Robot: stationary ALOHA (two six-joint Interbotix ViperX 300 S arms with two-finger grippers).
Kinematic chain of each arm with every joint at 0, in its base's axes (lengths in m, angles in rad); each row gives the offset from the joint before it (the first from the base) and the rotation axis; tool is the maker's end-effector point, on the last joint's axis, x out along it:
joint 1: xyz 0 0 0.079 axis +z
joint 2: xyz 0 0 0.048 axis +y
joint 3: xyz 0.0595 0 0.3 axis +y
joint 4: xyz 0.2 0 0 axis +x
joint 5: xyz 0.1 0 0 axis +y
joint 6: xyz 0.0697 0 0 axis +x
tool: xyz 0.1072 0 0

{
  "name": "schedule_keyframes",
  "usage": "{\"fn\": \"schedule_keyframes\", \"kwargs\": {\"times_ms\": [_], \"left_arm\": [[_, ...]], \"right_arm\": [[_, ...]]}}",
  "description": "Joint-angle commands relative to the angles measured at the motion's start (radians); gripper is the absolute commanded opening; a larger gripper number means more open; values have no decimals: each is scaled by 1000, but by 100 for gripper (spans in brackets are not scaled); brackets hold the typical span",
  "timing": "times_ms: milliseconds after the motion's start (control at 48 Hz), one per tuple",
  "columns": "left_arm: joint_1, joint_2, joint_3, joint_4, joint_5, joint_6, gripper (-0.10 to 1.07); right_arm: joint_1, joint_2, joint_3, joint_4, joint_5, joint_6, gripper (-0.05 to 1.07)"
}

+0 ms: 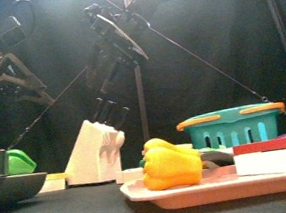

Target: Grab cleaver

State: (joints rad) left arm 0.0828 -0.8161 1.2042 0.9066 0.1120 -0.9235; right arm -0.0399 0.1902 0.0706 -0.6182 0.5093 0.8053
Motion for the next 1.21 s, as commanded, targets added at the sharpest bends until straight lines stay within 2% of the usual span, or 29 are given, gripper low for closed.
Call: {"fn": "schedule_keyframes", "kwargs": {"times_ms": [0,625,1188], "left_arm": [[3,2,-11,0,-6,2,100],[5,2,-3,0,-5,2,100],[8,3,2,0,-5,2,100]], "right_arm": [[-6,-6,-41,-11,6,-3,87],[-8,17,-69,-64,77,0,87],[-49,44,-72,-64,67,-3,87]]}}
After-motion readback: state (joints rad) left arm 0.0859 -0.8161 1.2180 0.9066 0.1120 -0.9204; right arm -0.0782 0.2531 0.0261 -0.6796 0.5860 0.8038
